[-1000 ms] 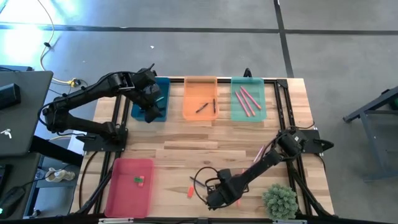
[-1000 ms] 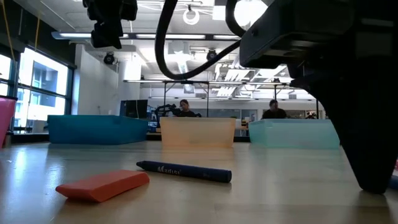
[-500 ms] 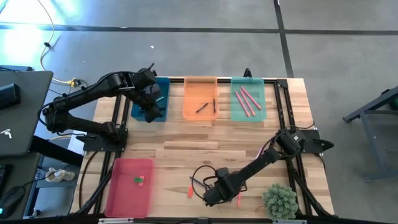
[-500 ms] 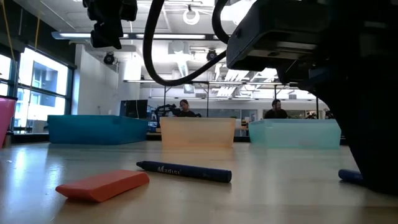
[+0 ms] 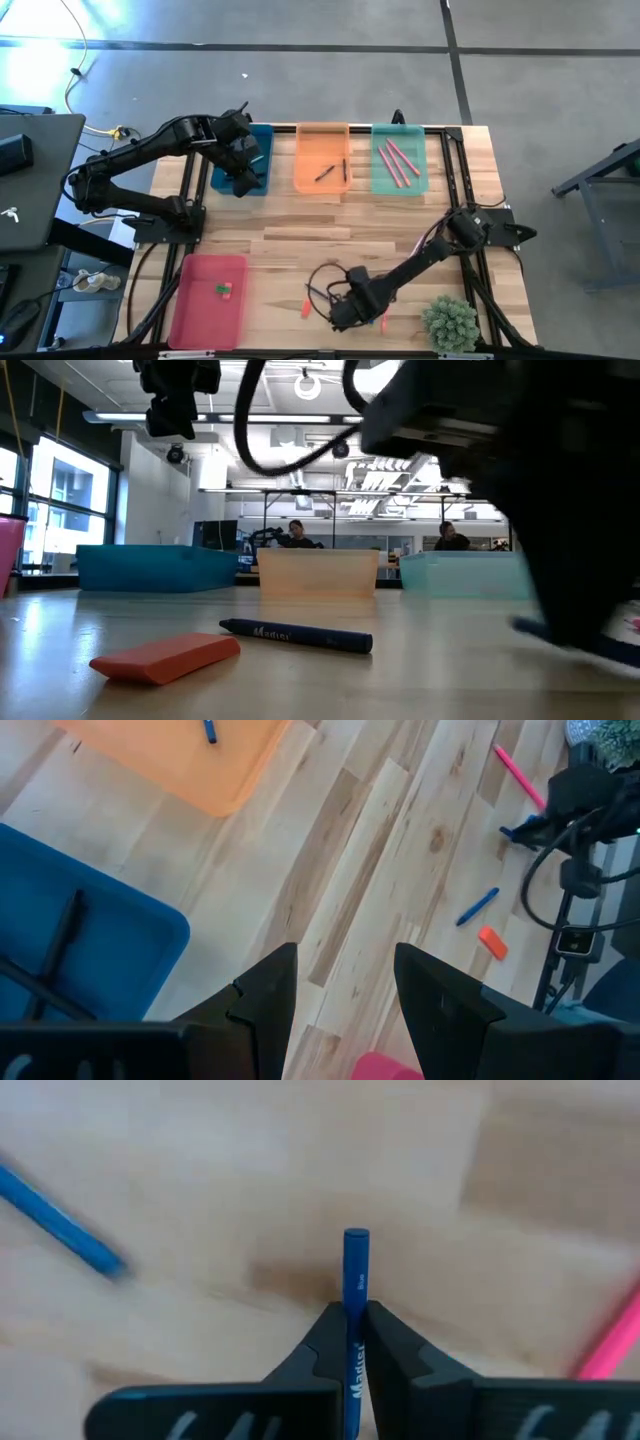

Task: Sort crayons/erasers/pens/pencils in bins
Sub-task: Put the blue crayon into the orange bin

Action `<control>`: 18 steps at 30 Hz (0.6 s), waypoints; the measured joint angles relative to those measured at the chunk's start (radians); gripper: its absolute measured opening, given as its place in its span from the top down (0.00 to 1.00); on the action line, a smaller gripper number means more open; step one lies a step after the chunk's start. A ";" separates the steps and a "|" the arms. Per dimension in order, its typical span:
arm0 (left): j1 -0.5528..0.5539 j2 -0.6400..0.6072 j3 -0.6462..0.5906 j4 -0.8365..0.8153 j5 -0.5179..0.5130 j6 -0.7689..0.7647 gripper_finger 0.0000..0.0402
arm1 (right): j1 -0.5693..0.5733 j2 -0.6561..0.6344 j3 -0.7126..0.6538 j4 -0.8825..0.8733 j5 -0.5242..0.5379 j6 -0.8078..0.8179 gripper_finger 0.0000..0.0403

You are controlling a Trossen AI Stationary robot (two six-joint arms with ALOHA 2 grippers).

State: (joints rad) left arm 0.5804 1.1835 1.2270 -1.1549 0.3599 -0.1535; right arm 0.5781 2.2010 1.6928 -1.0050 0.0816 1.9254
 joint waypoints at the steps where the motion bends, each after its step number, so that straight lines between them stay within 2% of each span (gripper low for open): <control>1: 0.000 0.000 0.000 0.000 -0.004 0.000 0.61 | -0.004 -0.013 0.000 -0.002 0.024 -0.003 0.99; 8: 0.000 0.000 0.000 -0.001 -0.008 0.000 0.61 | -0.064 -0.097 0.002 0.010 0.126 -0.132 1.00; 18: 0.000 0.000 0.000 0.000 -0.008 0.014 0.61 | -0.272 -0.240 0.006 0.001 0.263 -0.483 1.00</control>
State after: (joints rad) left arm 0.5804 1.1835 1.2268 -1.1554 0.3519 -0.1400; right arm 0.3057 1.9609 1.6985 -1.0039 0.3445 1.4425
